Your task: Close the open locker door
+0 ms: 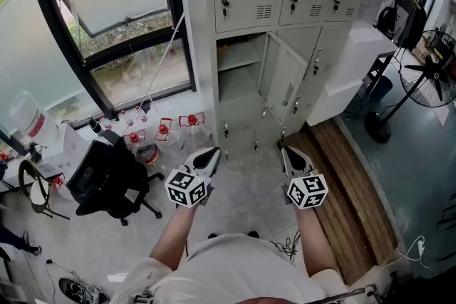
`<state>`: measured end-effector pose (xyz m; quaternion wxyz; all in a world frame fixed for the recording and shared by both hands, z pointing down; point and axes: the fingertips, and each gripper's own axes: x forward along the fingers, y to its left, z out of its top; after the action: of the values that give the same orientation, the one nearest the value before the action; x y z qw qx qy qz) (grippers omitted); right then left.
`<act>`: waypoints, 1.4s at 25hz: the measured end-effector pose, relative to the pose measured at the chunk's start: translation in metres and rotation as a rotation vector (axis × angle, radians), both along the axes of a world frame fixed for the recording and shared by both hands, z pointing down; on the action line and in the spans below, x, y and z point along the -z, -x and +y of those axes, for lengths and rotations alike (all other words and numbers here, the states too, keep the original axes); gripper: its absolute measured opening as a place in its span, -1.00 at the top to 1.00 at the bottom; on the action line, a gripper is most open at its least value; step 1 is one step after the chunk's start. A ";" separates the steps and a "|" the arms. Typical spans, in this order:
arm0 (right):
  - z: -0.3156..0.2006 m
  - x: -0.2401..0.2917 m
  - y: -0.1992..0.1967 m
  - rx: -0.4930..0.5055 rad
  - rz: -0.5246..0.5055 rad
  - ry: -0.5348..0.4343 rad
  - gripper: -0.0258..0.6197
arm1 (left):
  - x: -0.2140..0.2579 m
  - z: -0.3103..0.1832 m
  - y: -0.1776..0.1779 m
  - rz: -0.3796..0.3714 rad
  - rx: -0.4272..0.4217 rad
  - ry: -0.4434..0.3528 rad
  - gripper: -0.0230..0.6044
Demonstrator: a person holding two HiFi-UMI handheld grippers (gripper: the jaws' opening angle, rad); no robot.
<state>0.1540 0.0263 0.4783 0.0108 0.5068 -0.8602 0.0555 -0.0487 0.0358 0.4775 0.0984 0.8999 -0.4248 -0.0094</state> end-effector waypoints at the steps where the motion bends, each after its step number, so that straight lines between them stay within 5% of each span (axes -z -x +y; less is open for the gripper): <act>1: 0.000 0.000 0.000 0.002 0.002 -0.001 0.91 | 0.000 -0.001 0.000 0.000 0.000 -0.001 0.88; 35: -0.002 -0.006 0.017 -0.021 0.021 0.002 0.86 | -0.012 -0.005 0.014 0.009 -0.017 0.028 0.88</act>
<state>0.1366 0.0245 0.4843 0.0198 0.5165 -0.8545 0.0513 -0.0629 0.0309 0.4898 0.1129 0.9019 -0.4170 -0.0069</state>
